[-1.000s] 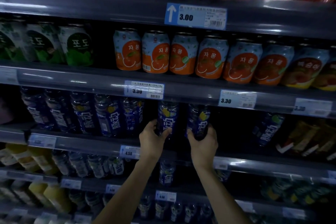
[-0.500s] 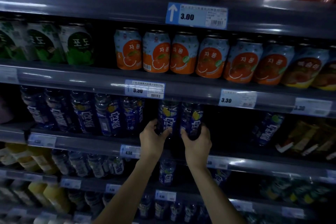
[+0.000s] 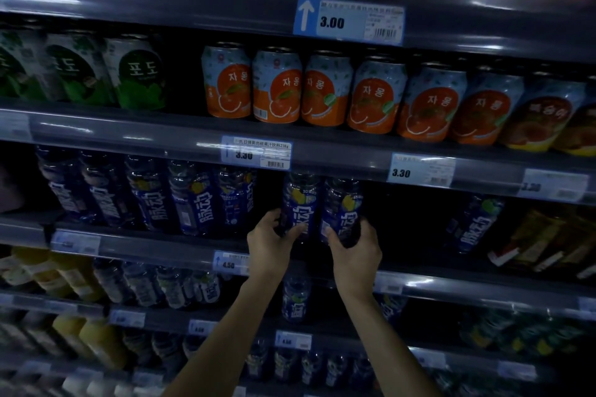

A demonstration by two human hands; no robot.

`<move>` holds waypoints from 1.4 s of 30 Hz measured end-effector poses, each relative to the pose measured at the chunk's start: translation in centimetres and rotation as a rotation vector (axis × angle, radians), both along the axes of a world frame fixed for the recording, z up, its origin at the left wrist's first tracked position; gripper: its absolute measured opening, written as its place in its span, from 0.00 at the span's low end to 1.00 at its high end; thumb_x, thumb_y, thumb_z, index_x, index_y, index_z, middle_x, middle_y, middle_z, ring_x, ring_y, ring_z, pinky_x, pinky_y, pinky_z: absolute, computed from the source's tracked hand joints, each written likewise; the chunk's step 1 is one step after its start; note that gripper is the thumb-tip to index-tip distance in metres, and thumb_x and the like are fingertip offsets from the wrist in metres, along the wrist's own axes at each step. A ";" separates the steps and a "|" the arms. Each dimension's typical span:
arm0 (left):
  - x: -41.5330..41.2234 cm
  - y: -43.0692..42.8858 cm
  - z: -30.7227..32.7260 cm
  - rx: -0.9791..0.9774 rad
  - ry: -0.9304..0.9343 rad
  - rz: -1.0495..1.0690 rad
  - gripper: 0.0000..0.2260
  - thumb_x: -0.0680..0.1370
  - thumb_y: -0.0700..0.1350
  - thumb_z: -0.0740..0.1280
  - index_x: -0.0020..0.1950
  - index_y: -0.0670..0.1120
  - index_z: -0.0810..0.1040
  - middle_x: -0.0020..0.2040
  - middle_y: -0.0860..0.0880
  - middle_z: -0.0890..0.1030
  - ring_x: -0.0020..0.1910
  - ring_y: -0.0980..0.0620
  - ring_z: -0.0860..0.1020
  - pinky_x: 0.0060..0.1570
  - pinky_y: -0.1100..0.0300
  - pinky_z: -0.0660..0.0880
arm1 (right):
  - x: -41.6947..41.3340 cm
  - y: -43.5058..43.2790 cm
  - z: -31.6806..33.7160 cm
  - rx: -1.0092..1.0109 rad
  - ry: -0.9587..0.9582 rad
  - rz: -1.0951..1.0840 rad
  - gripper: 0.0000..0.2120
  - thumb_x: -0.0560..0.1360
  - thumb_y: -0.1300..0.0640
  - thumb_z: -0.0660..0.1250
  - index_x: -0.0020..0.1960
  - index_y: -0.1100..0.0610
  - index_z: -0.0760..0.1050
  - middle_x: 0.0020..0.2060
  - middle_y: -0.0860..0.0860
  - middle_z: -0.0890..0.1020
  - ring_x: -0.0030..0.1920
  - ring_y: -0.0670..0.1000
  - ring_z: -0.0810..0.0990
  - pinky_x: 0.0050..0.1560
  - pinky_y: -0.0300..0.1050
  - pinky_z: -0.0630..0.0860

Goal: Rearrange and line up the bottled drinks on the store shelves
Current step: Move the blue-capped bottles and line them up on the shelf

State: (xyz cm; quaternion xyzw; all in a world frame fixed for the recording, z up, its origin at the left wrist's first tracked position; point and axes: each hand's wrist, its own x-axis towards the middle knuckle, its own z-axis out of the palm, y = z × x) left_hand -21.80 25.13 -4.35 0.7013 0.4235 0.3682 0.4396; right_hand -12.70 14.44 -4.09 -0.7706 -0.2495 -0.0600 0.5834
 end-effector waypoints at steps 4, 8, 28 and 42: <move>-0.2 -0.5 -0.1 -0.003 -0.009 -0.007 0.32 0.69 0.57 0.74 0.69 0.46 0.71 0.63 0.45 0.77 0.62 0.49 0.74 0.54 0.59 0.73 | -0.1 -0.7 -0.2 -0.007 0.012 0.003 0.31 0.71 0.50 0.74 0.66 0.65 0.70 0.59 0.59 0.77 0.60 0.57 0.76 0.61 0.54 0.74; -0.2 -0.8 -0.3 0.000 -0.006 -0.011 0.31 0.69 0.58 0.74 0.68 0.47 0.72 0.62 0.46 0.78 0.61 0.49 0.75 0.54 0.56 0.75 | -0.1 -1.2 -0.2 -0.013 0.024 0.000 0.33 0.71 0.50 0.74 0.69 0.64 0.68 0.63 0.59 0.75 0.64 0.57 0.73 0.64 0.47 0.69; -0.4 -2.3 -0.2 0.090 0.007 0.031 0.29 0.72 0.53 0.73 0.68 0.47 0.69 0.60 0.52 0.74 0.59 0.55 0.71 0.54 0.61 0.70 | 0.8 -2.5 -0.5 -0.019 0.054 0.092 0.34 0.73 0.50 0.72 0.73 0.58 0.62 0.68 0.54 0.70 0.66 0.54 0.70 0.64 0.48 0.69; 3.0 -11.5 -1.6 0.325 -0.009 -0.063 0.18 0.75 0.51 0.70 0.62 0.51 0.71 0.58 0.55 0.70 0.59 0.56 0.70 0.57 0.60 0.71 | 7.2 -8.7 0.0 0.058 -0.017 -0.040 0.26 0.74 0.55 0.71 0.69 0.57 0.67 0.62 0.53 0.72 0.61 0.49 0.72 0.61 0.44 0.70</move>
